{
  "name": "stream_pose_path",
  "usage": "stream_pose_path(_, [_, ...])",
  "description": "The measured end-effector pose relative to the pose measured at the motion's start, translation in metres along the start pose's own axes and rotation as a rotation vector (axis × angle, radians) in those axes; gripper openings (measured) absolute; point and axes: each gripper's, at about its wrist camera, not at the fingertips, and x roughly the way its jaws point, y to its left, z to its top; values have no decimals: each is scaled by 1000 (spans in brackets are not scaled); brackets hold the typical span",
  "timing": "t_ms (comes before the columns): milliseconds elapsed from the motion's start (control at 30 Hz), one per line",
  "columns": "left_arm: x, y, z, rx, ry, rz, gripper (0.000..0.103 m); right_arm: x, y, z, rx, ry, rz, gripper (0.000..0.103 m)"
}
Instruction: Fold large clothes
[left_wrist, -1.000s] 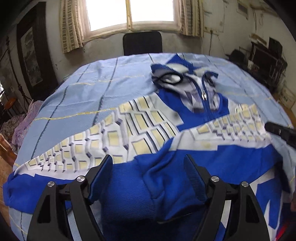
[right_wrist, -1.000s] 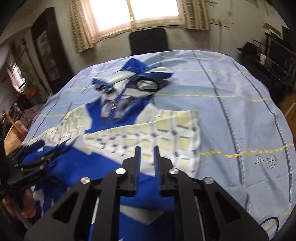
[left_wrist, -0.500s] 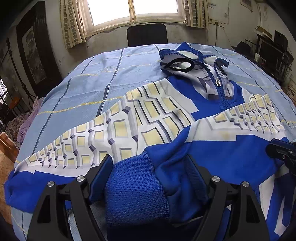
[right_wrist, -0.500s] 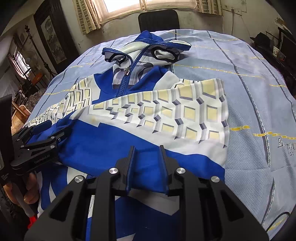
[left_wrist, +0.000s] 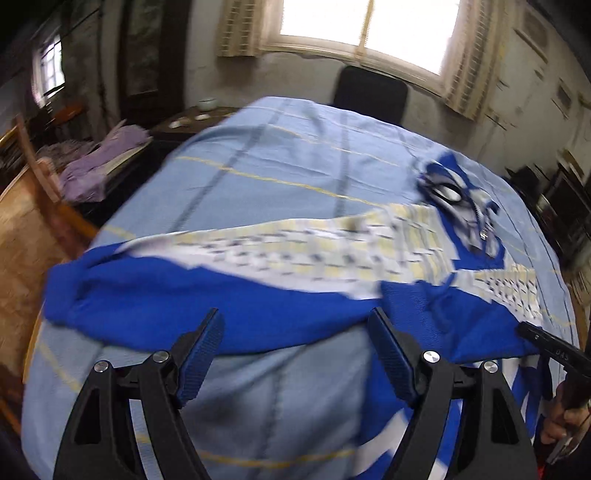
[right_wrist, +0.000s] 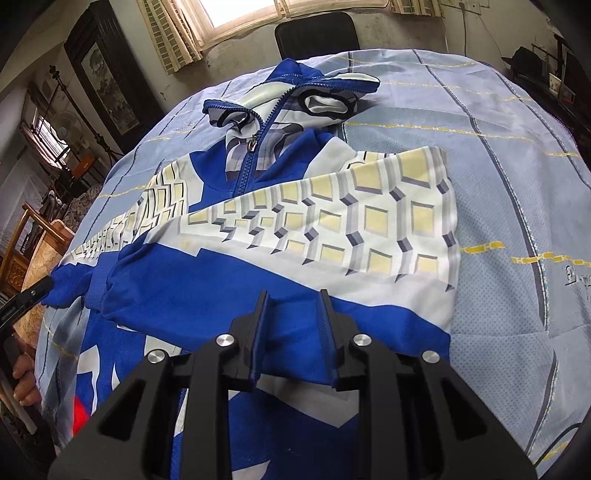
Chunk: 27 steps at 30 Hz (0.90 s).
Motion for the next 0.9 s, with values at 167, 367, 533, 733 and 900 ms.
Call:
stream_pose_path(167, [-7,67,-8,-165,29,83,79,0,-2,0,16,1,10,26])
stream_pose_path(367, [-1,104,-22,-286,68,71,78,-2,-6,0,37,3,24,26])
stream_pose_path(533, [12,108,-11,-339,47,50,78,-2,-3,-1,19,-2,14,29])
stream_pose_path(733, [29,108,1,-389,38,116,76,-10,-12,3,71,-34,-5,29])
stream_pose_path(900, [31,106,5,-371,39,128,31,-31,-22,8,117,-105,1,31])
